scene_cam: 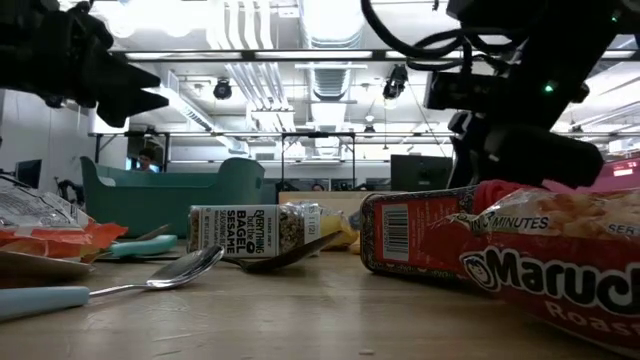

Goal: Pick & Place Food Item
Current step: Put the blue noodle pack into the pink bin

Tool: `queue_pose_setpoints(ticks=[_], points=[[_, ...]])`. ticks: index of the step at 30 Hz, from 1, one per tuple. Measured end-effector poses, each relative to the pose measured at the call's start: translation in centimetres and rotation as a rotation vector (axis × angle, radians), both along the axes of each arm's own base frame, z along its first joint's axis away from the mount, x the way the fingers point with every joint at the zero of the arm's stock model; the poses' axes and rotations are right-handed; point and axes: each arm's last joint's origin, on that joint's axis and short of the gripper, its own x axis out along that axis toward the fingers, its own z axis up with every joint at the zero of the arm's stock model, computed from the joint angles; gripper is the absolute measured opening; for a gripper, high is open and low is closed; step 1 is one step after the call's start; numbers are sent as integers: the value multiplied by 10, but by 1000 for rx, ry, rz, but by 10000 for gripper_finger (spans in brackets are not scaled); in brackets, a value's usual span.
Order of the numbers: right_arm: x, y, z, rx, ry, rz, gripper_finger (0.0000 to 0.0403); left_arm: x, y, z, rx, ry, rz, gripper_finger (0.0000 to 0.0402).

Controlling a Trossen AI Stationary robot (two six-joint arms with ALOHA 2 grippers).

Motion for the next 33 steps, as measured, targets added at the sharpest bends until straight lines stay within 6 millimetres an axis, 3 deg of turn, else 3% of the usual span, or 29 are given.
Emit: queue_pose_setpoints(ticks=[6, 18, 27, 33], points=[[-2, -1, 1, -8, 13, 0, 238, 0, 0, -1, -2, 8, 0, 261], [-2, -1, 2, -8, 11, -1, 23, -3, -1, -17, -35, 173, 1, 261], [-2, -1, 3, -4, 7, -11, 8, -9, -2, -31, -64, 332, 1, 261], [0, 0, 10, -8, 22, -12, 8, -9, -2, -31, -66, 342, 1, 261]])
